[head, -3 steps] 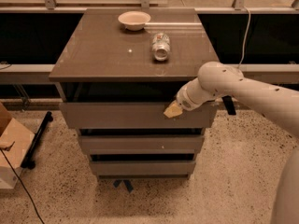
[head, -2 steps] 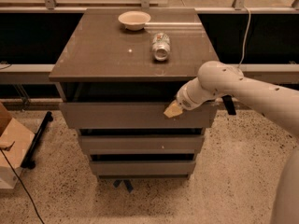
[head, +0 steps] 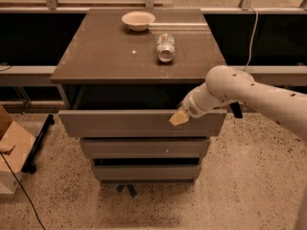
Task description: Open top drawer
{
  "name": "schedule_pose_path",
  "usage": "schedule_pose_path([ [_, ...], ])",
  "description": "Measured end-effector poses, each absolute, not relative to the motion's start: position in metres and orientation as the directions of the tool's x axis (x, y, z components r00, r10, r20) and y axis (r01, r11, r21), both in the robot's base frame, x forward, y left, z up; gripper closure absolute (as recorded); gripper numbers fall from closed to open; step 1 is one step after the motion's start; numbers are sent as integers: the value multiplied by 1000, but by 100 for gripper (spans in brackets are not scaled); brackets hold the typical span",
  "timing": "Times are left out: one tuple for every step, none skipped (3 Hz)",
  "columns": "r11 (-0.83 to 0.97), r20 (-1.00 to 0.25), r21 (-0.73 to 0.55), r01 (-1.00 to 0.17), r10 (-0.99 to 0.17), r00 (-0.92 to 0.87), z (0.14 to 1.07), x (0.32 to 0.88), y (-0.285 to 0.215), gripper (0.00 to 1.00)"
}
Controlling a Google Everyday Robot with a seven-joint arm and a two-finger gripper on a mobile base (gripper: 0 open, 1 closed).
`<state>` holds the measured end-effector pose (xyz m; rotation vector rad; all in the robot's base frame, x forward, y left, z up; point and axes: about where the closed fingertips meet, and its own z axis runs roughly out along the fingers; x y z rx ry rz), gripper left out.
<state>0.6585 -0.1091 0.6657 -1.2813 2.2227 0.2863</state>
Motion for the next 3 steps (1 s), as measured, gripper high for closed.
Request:
schedule_pose_path([
  [554, -542, -35, -832, -710, -450, 665, 623, -116, 20],
  [557, -538, -24, -830, -707, -459, 665, 616, -116, 0],
  [589, -495, 84, -803, -675, -547, 661, 551, -123, 0],
])
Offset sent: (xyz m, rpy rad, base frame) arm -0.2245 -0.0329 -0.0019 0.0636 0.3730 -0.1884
